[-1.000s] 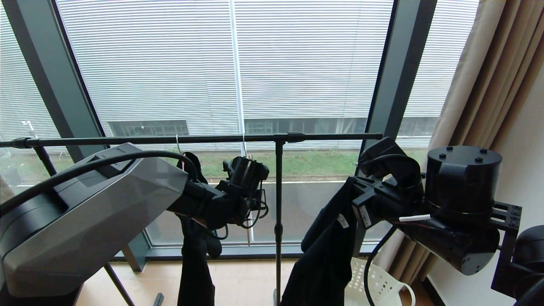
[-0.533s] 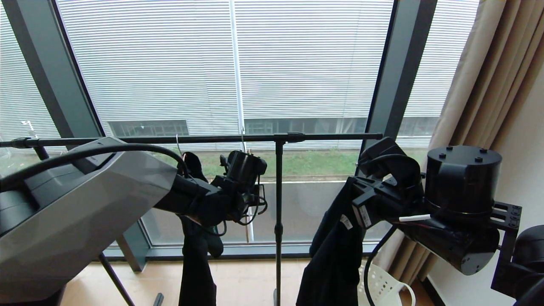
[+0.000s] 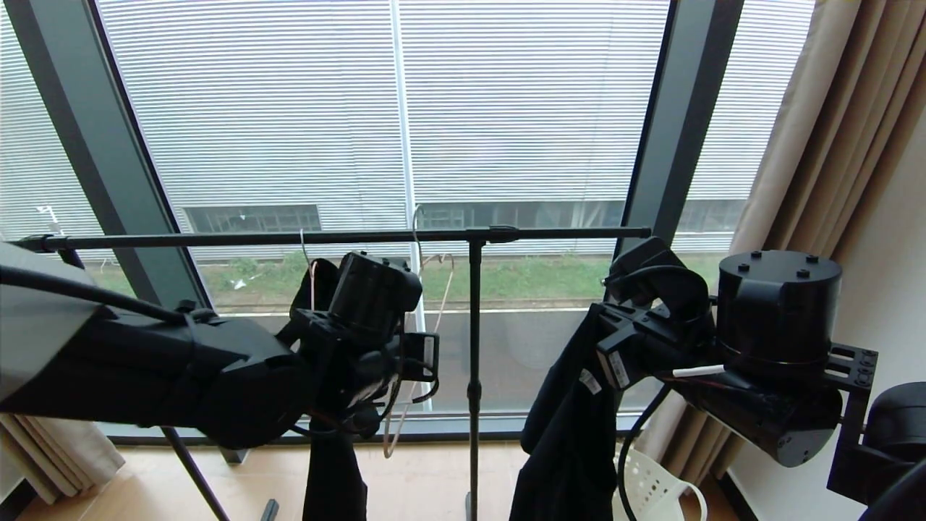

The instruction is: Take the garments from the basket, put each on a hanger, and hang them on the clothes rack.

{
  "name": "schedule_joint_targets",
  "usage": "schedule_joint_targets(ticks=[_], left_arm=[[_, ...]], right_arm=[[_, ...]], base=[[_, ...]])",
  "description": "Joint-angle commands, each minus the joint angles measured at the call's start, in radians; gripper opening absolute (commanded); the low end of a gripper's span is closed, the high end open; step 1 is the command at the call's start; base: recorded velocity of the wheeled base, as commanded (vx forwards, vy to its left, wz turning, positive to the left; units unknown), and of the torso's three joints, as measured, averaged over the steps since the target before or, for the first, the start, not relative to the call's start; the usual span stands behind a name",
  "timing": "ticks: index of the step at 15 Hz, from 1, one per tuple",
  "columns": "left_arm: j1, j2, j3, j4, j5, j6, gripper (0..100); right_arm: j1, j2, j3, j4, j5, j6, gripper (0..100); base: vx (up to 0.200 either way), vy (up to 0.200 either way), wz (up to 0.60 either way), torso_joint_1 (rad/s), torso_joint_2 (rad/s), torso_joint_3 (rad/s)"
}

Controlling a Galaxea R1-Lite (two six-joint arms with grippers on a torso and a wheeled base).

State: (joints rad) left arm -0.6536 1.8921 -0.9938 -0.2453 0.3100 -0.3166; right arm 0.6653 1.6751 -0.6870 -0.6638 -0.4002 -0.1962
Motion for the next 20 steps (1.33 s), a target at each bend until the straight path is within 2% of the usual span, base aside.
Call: schedule_joint_targets(ticks=[1, 6, 8, 10, 12, 14, 16, 19, 20], left_arm=[[-0.008, -0.174, 0.149, -0.012, -0.035, 0.005, 0], [-0.038, -0.346, 0.442, -0.178, -0.063, 0.09, 0], [-0.043, -0.393, 0.552, -0.229, -0.114, 0.125, 0], [-0.038, -0.421, 0.647, -0.302, -0.21, 0.182, 0], [-0.026, -0.42, 0.724, -0.376, -0.298, 0.231, 0], [-0.011, -0.415, 0.776, -0.442, -0.365, 0.284, 0], [0.005, -0.41, 0.842, -0.502, -0.434, 0.341, 0], [0.005, -0.373, 0.902, -0.572, -0.443, 0.35, 0], [0.003, -0.364, 0.929, -0.624, -0.443, 0.35, 0]], right_arm=[[0.0, 0.006, 0.0, 0.0, 0.0, 0.0, 0], [0.0, 0.005, 0.001, 0.0, -0.002, 0.0, 0], [0.005, -0.003, 0.003, 0.0, 0.0, 0.0, 0], [0.014, -0.003, 0.003, 0.0, -0.002, 0.0, 0], [0.013, 0.0, -0.014, 0.0, -0.008, -0.005, 0], [0.011, 0.0, -0.065, 0.006, -0.054, -0.006, 0], [-0.004, 0.011, -0.071, 0.007, -0.074, -0.008, 0], [-0.059, 0.049, -0.088, 0.001, -0.092, -0.035, 0], [-0.079, 0.071, -0.097, 0.001, -0.114, -0.037, 0]], base=[[0.0, 0.0, 0.0, 0.0, 0.0, 0.0], [0.0, 0.0, 0.0, 0.0, 0.0, 0.0], [0.0, 0.0, 0.0, 0.0, 0.0, 0.0], [0.0, 0.0, 0.0, 0.0, 0.0, 0.0], [0.0, 0.0, 0.0, 0.0, 0.0, 0.0], [0.0, 0.0, 0.0, 0.0, 0.0, 0.0], [0.0, 0.0, 0.0, 0.0, 0.0, 0.0], [0.0, 0.0, 0.0, 0.0, 0.0, 0.0], [0.0, 0.0, 0.0, 0.0, 0.0, 0.0]])
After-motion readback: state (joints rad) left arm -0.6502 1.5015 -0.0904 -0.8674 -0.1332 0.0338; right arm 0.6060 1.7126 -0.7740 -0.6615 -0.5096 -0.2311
